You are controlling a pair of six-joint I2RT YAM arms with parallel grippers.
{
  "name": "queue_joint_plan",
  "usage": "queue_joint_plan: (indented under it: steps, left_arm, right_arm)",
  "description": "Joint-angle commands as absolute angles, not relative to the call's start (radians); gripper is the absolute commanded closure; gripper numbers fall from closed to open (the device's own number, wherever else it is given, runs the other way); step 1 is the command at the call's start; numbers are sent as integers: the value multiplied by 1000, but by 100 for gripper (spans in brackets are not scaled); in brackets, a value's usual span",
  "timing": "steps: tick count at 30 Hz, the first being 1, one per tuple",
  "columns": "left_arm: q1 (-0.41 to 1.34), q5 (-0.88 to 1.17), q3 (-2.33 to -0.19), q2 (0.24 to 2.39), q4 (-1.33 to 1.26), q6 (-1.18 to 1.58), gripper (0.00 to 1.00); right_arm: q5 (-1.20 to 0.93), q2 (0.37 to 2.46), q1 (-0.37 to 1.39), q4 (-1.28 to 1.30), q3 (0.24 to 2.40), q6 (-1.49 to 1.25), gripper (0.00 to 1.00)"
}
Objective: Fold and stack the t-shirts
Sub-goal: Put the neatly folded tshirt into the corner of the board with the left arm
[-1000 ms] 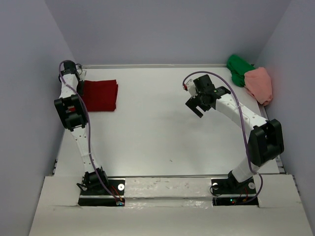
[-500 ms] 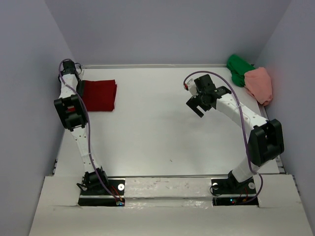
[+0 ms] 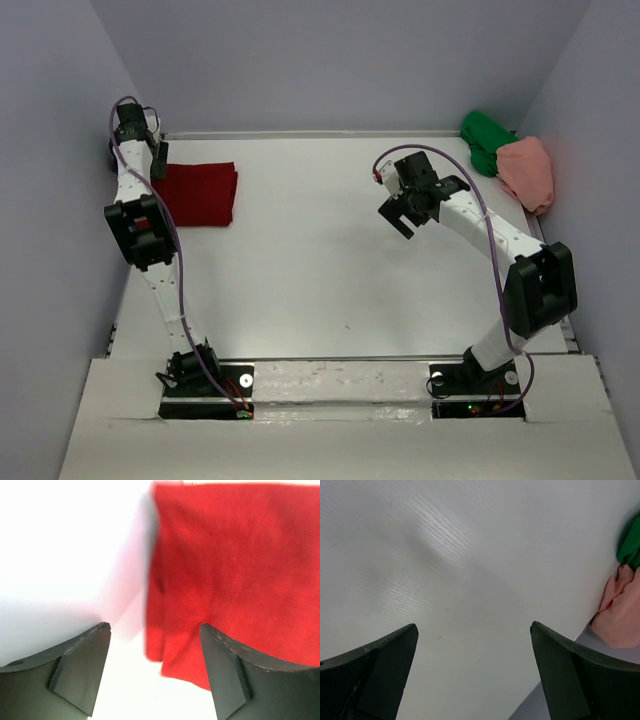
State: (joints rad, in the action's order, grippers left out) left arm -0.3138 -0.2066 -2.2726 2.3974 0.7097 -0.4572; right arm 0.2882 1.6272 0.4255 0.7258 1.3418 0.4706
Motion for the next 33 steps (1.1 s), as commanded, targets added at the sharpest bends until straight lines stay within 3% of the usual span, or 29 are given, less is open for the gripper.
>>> queue_joint_plan:
  steps: [1,5,7,9,10,12,13,15,20,33]
  left_arm:
    - [-308,-192,-2213,2162,602,-469,15]
    - [-307,-163,-2151,2135,574,-449,16]
    - [-307,-161,-2137,2149,568,-448,25]
    - [-307,-144,-2137,2166,575,-448,41]
    - [-307,-134,-2134,2181,577,-446,64]
    - [-308,-111,-2109,2198,563,-437,92]
    - [-308,-100,-2102,2204,555,-436,99]
    - [-310,-66,-2083,2224,535,-436,100]
    - [-308,-51,-2131,2301,515,-433,100]
    - [-322,-103,-2175,2441,457,-462,100]
  right_arm:
    - [279,1600,420,696,1345,463,0]
    - [281,1612,420,696,1348,465,0]
    - [282,1626,420,696,1351,465,3]
    - [285,1635,420,696,1356,463,10]
    - [285,1640,411,698,1358,463,25]
    - [284,1654,402,699,1356,460,41]
    - [285,1657,402,699,1353,460,54]
    - [282,1666,393,701,1351,460,67]
    - [287,1684,374,704,1344,460,79]
    - [305,1733,356,736,1367,454,87]
